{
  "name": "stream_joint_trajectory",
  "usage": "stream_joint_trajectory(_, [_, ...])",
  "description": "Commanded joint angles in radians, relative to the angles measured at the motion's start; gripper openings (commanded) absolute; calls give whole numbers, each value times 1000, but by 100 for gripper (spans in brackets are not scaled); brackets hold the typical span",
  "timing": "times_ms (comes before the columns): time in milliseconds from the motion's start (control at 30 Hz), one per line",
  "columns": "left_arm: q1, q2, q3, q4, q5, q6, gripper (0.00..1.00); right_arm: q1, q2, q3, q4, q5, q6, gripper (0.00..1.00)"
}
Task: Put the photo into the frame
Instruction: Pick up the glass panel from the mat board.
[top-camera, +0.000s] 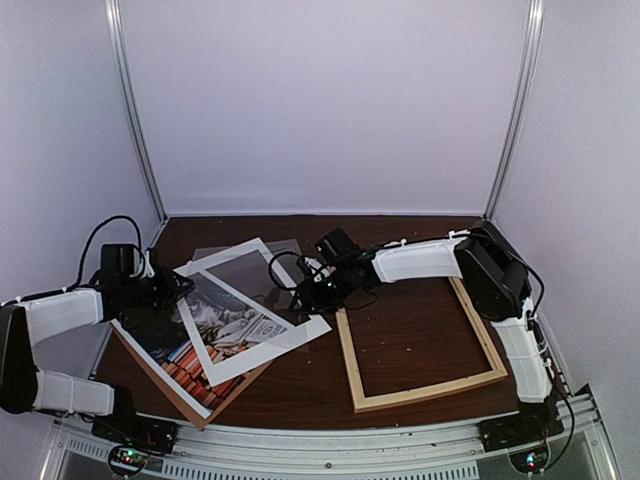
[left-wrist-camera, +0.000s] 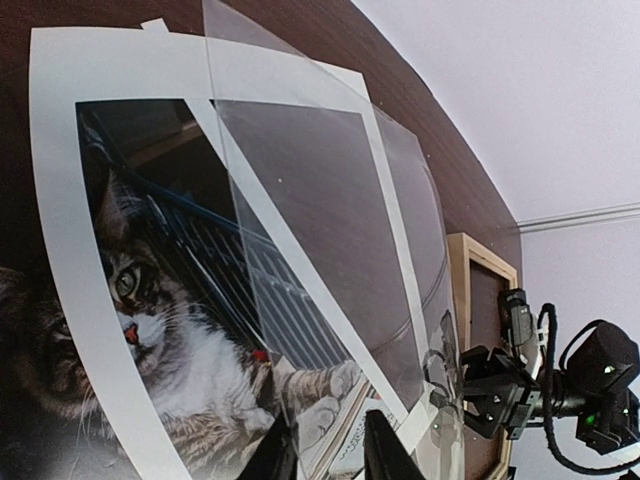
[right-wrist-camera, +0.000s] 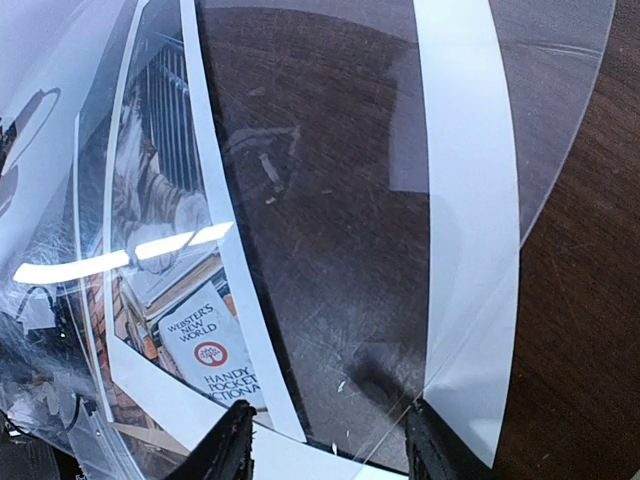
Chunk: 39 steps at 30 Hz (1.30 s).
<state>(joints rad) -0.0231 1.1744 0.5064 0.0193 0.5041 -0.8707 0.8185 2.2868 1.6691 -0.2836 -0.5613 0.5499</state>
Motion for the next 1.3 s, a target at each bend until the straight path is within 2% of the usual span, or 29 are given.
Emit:
stream_joint_trajectory(0, [-3,5,35,2,58,32,21,4,-4,2,-91,2,-36,52])
stream_joint_trajectory(133, [-3,-12,43,-14,48,53,16,-3,-10,3,-101,3,-45,53])
stream_joint_trajectory(233, [-3,-34,59,-91,21,86,15,-8,-16,3,-118,7,-57,54])
stream_joint_trajectory(300, [-3,-43,69,-119,7,103,18,-12,-19,4,-128,10,-67,54])
stream_joint_trajectory(500, [-3,-30,75,-108,31,88,34,-13,-14,5,-137,11,-79,54])
stream_joint_trajectory(833, [-3,22,95,-51,90,46,36,-12,-9,0,-140,15,-94,54])
stream_joint_trajectory(1267, [-3,136,109,-105,37,67,42,-10,4,3,-129,1,-94,54])
